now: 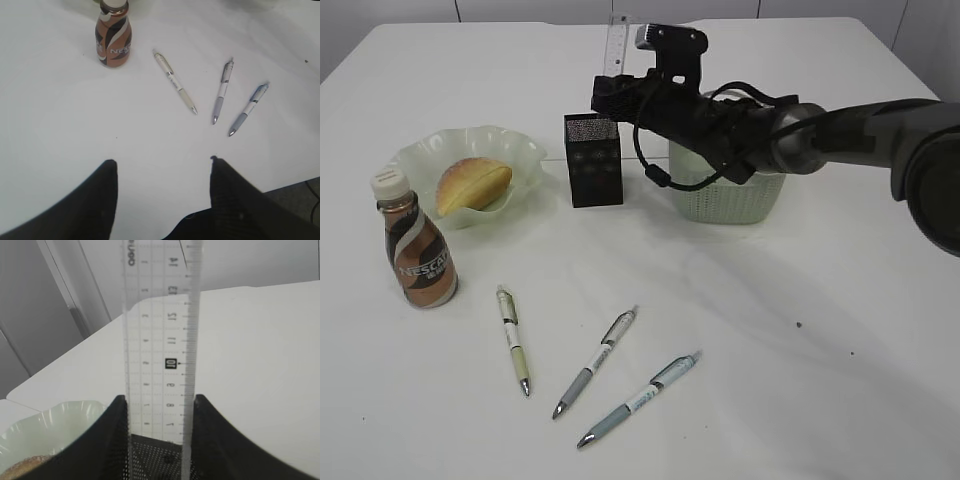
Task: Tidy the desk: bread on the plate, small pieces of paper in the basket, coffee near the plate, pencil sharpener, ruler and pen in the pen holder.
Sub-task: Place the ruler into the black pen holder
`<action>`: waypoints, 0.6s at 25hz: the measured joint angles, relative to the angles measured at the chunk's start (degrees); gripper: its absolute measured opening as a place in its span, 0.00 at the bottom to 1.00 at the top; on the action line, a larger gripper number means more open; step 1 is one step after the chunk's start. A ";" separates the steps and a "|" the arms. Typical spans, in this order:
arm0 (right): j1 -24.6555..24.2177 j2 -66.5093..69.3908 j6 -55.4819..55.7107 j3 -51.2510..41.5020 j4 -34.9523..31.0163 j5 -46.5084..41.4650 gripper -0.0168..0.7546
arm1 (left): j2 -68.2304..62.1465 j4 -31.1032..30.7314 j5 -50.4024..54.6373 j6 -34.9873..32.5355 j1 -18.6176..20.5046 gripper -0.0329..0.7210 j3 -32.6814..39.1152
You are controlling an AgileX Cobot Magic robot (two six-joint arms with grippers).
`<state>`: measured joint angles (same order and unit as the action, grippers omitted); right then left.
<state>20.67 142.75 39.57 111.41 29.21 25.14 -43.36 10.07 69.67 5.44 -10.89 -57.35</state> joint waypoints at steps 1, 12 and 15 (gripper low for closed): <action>0.00 0.00 0.35 0.00 0.59 -0.73 0.39 | 0.00 0.00 0.00 0.00 0.00 0.62 0.00; 0.00 0.00 6.96 2.07 10.05 -5.97 0.41 | 0.00 0.00 0.00 0.00 0.00 0.62 0.00; 0.00 0.00 10.30 2.62 13.06 -6.76 0.41 | 0.00 0.00 -0.04 0.00 0.00 0.62 0.00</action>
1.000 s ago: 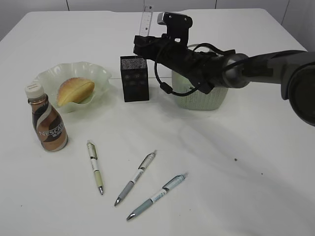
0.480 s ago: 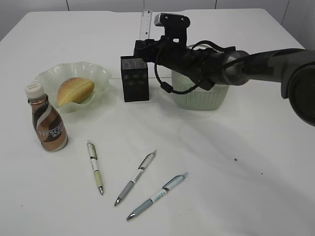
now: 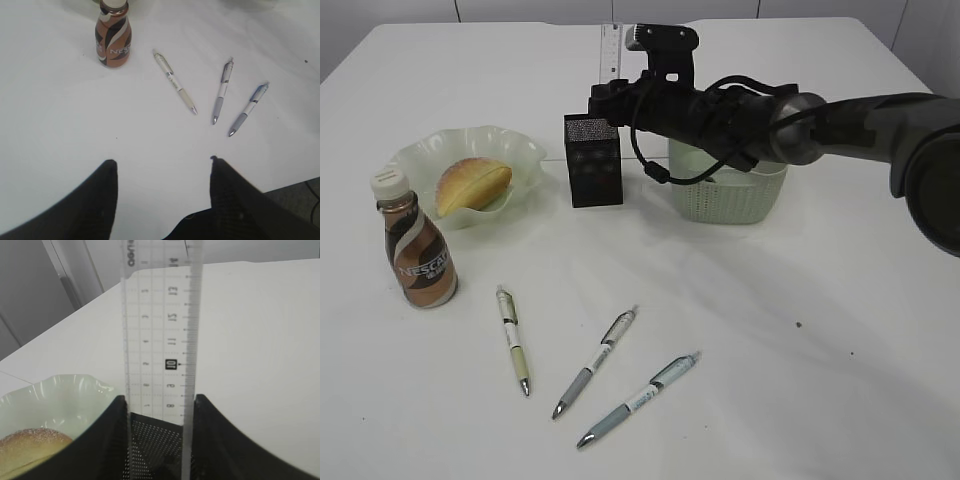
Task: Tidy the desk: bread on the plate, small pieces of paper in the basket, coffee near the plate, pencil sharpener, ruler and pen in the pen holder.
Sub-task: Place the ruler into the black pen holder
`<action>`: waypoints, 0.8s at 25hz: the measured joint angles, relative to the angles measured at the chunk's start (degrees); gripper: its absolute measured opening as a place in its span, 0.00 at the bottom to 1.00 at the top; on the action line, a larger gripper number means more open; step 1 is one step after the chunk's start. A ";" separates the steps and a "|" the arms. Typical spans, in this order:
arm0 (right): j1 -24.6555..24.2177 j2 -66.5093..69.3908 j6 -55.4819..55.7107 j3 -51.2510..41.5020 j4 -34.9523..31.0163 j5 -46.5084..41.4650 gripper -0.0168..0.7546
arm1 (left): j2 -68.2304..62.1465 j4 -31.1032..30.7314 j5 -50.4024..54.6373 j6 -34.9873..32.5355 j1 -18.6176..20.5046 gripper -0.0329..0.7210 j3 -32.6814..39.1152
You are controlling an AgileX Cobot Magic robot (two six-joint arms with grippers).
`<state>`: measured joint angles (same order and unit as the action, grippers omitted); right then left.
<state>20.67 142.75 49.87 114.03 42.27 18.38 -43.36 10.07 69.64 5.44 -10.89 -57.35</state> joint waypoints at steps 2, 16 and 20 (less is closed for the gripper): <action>0.00 0.00 1.83 0.09 2.09 -0.37 0.41 | 0.00 0.00 -0.09 0.00 0.00 0.62 0.00; 0.00 0.00 7.59 0.09 11.77 -1.04 0.52 | 0.00 0.00 -0.45 0.00 0.00 0.62 0.00; 0.00 0.00 8.13 0.93 14.79 -1.04 0.52 | 0.00 0.00 -0.45 0.00 0.00 0.62 0.00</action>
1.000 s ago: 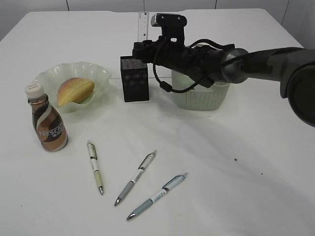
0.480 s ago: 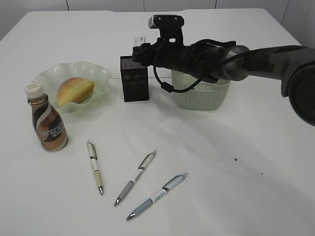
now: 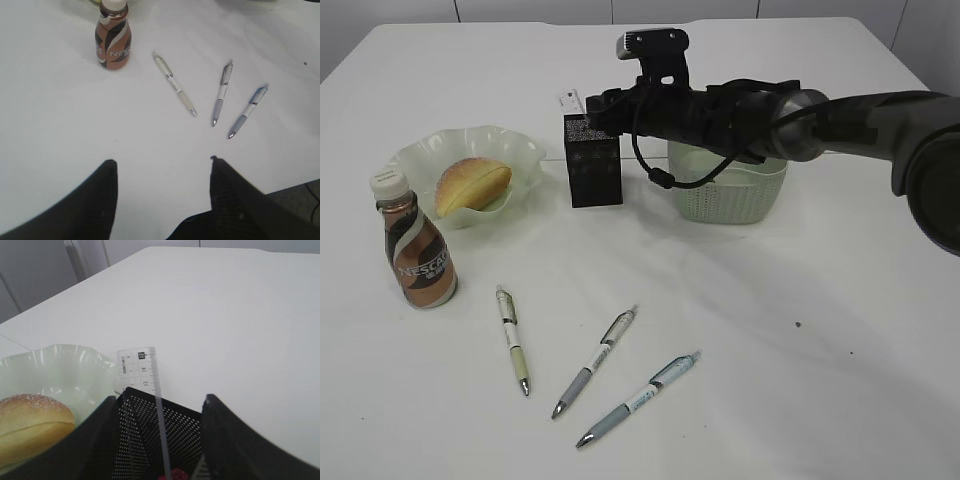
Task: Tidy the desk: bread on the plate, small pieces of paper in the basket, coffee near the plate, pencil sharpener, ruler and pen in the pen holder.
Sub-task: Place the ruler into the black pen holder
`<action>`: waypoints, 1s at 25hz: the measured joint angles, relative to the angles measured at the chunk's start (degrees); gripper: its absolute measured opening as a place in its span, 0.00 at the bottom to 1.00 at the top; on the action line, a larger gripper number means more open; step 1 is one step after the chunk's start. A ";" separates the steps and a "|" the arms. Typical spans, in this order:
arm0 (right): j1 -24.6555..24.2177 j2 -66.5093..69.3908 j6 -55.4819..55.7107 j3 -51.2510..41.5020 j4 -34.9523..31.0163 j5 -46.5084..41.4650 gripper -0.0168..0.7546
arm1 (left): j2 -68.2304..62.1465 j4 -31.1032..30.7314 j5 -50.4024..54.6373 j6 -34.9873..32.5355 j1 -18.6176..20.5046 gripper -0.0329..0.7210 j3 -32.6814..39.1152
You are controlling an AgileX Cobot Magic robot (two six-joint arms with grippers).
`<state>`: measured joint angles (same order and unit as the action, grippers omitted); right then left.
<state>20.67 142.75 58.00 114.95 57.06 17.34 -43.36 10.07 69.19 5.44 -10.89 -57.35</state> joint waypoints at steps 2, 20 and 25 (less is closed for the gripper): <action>-0.17 -0.11 1.18 0.47 3.22 0.00 0.52 | 0.00 0.00 0.00 0.00 0.00 0.62 0.00; -4.01 -8.86 51.97 0.47 48.41 24.62 0.38 | 0.00 0.22 0.69 0.00 0.00 0.62 0.00; -6.68 -8.96 56.11 0.60 48.41 36.38 0.38 | 0.00 1.43 2.12 0.00 0.00 0.62 0.00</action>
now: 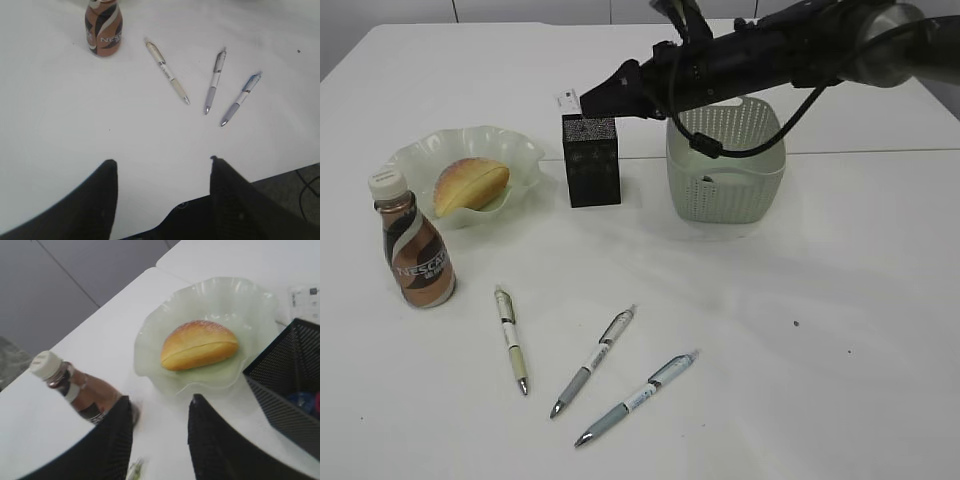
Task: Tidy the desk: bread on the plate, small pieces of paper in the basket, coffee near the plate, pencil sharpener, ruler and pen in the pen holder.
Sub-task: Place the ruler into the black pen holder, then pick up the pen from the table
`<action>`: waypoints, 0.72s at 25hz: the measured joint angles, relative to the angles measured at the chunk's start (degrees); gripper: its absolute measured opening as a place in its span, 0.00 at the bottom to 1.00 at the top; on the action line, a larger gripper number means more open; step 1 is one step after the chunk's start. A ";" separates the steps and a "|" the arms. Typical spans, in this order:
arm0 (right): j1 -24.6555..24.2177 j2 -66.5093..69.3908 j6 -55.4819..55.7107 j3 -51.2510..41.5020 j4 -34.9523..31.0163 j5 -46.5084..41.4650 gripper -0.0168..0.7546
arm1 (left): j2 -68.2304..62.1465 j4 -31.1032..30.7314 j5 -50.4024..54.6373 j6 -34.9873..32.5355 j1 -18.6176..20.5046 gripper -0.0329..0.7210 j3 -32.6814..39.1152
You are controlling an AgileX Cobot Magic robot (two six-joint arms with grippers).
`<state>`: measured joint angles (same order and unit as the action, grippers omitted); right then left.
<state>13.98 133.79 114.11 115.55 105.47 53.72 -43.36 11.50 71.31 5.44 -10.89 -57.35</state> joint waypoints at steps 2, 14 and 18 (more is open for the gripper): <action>-1.23 -0.11 0.51 0.00 0.00 4.92 0.38 | 0.00 0.59 0.27 0.00 0.00 0.62 0.00; -3.68 -0.71 0.60 0.24 0.00 14.92 0.38 | -0.09 5.95 0.82 0.00 0.00 0.62 0.00; -3.68 -0.71 3.64 0.24 0.00 14.92 0.38 | -1.26 6.92 0.82 0.00 0.00 0.62 0.00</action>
<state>10.31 133.08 117.75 115.80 105.47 68.64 -44.62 18.42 72.13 5.44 -10.89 -57.35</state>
